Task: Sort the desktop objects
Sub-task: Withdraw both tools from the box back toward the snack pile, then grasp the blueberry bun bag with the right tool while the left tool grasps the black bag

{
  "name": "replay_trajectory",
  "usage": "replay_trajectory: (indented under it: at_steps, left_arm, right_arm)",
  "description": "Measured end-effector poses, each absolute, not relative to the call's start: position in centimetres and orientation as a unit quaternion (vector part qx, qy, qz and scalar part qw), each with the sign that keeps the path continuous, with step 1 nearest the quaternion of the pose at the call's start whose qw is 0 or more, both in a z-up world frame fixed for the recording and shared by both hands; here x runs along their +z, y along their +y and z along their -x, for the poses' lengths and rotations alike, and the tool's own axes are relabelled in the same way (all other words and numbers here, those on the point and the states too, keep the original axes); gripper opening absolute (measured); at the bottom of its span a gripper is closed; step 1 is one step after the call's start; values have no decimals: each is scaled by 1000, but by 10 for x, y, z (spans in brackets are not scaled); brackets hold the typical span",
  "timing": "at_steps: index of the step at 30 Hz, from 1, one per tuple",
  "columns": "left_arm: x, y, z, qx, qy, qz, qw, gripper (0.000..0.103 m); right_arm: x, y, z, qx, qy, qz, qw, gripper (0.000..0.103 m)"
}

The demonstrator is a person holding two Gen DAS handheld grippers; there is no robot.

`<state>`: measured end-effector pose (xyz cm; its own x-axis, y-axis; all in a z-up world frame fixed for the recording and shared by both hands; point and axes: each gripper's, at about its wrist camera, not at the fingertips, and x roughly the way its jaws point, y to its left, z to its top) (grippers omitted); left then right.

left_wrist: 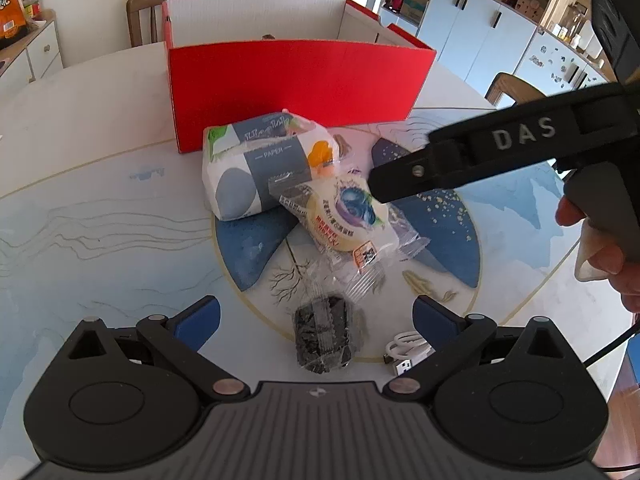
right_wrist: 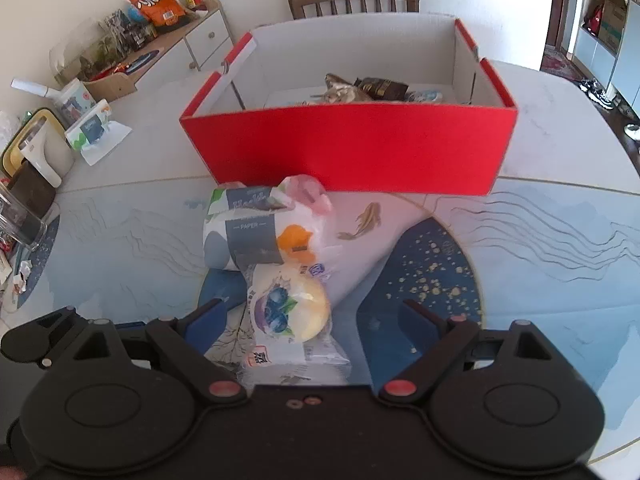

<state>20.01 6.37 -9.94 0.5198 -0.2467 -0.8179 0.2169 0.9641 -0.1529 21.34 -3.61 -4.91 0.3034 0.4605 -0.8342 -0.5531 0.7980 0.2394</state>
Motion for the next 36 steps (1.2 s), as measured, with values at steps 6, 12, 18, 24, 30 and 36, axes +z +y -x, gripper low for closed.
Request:
replay_trajectory:
  at_steps: [6,12,18,24,30,36]
  left_arm:
    - [-110,60,-202,-132,468,6,874,103]
    - [-115,58,-202,-119,457,5,881,103]
    - [-121,61,-203,-108,461,16,881,103]
    - [-128,60,-198,-105,468,12,878,103]
    - [-130,60,-194,-108,467,15,878,102]
    - [-130,60,-193,-106,468,15,877,97]
  right_arm:
    - [-64,-23,-213,319,511,43,797,93]
    - [-78,-13,-213,314,516,54,795,93]
    - [-88,-8,-213,315,519,66,792,93]
    - [-94,-8,-213,309,525,69,790,91]
    - [-98,-8,-213,308,531,70,786,85]
    - [-100,-10,-215,302,532,67,788,79]
